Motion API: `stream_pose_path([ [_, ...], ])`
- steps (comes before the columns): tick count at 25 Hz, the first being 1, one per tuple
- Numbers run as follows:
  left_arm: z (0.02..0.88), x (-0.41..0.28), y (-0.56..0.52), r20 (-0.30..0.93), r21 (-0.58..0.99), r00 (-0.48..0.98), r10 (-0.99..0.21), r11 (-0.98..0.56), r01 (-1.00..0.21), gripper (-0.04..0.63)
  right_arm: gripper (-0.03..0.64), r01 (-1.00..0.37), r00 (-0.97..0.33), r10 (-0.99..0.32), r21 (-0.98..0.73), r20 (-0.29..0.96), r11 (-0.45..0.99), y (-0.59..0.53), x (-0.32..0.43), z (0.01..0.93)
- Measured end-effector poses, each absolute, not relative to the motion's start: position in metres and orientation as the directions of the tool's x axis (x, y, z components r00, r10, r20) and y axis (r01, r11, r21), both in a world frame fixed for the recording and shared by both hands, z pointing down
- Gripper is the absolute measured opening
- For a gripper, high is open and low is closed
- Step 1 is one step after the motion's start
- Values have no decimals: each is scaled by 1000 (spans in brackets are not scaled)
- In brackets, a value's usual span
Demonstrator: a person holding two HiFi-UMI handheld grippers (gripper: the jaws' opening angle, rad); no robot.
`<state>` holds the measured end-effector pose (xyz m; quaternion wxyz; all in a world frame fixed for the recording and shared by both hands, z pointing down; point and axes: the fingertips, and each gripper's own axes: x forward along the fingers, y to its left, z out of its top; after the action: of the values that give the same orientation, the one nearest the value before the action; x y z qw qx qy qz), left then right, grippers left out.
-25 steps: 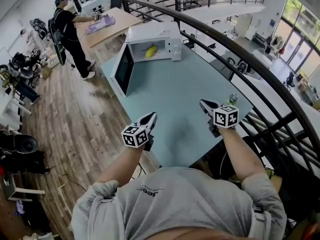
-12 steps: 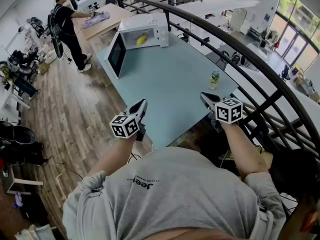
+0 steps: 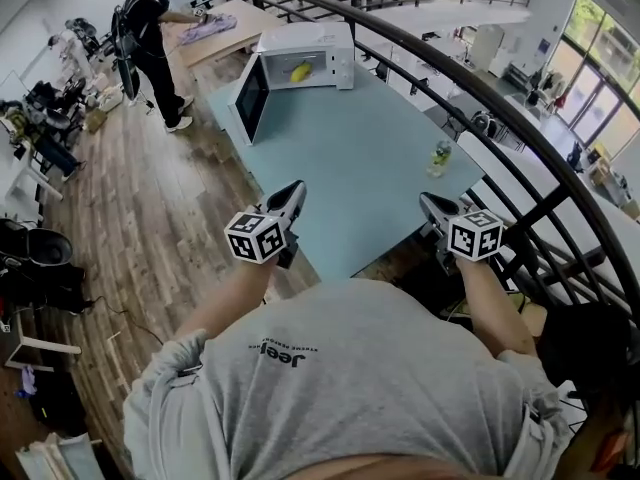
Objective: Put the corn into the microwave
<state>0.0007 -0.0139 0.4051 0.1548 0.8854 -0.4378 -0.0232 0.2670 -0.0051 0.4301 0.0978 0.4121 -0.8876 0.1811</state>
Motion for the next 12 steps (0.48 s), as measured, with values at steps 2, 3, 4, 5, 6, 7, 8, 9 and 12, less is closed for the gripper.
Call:
stream_pose_path([
  [2,402,-15,-11,95,284,620,-779,-576,-767,18,17,-768,-640,-702,-234,314,596,-5,253,429],
  [3,401,-25,-9,98,274,624,-776,-581,-766,18,17,-769,-639,-706,-236,306,594,-6,246,428],
  [4,400,-34,-8,101,264,628,-772,-587,-765,18,17,-771,-637,-711,-241,298,590,-8,238,426],
  [5,398,-45,-7,104,255,631,-768,-593,-764,18,17,-772,-635,-717,-249,288,584,-10,231,425],
  [6,397,-56,-7,107,249,634,-766,-597,-763,18,17,-774,-633,-722,-260,279,578,-13,224,423],
  [7,396,-67,-8,109,247,636,-764,-599,-762,18,17,-775,-631,-727,-271,272,571,-15,216,422],
  [8,395,-79,-8,110,248,636,-764,-599,-762,18,17,-776,-629,-731,-281,266,565,-17,209,420],
  [9,394,-90,-9,109,250,636,-764,-599,-761,18,17,-777,-627,-734,-287,262,561,-19,202,419],
  [12,391,-117,-12,96,256,641,-762,-603,-756,18,17,-781,-619,-743,-298,253,549,-25,188,415],
])
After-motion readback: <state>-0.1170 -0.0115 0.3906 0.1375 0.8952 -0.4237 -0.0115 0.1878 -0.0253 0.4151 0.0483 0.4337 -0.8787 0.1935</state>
